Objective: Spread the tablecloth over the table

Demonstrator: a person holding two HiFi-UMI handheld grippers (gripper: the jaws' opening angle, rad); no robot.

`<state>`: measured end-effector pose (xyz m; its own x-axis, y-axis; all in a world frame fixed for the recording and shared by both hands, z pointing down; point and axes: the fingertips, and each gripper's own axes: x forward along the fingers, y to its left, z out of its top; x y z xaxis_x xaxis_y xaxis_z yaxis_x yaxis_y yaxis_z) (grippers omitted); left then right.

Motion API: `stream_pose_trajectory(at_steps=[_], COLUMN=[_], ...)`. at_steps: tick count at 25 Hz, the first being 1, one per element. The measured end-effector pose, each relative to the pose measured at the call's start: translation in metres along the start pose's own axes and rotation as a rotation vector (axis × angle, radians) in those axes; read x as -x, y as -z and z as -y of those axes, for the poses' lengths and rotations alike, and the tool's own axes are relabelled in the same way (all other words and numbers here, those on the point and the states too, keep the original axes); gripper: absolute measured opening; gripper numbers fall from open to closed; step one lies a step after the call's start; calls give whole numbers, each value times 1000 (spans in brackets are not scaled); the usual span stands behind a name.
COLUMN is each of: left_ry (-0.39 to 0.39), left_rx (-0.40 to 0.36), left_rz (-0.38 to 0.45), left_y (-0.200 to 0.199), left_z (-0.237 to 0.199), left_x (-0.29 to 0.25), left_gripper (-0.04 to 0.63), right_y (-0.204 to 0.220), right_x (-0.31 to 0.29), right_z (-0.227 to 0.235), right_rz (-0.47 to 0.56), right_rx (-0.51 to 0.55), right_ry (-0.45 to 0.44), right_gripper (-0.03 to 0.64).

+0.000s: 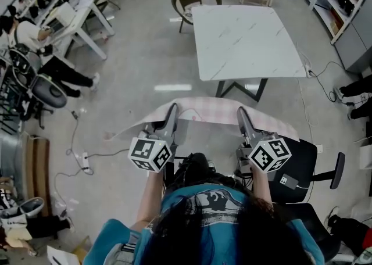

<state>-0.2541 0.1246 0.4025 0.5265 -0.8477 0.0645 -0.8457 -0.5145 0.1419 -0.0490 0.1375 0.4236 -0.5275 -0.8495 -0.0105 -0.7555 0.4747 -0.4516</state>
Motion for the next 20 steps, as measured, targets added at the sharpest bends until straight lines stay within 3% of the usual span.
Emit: stream_pose_trajectory(at_steps=[8, 20], left_ry=[68, 210], left_rx=[-73, -169], left_rz=[23, 105], left_y=[-26, -79], left_z=[19, 15], left_x=[-37, -146], left_gripper=[51, 54], right_y=[-40, -120], right_x=[-1, -48], right_z=[21, 72], right_rz=[62, 161], right_rx=[51, 145], right_ry=[-1, 57], right_gripper=[49, 48])
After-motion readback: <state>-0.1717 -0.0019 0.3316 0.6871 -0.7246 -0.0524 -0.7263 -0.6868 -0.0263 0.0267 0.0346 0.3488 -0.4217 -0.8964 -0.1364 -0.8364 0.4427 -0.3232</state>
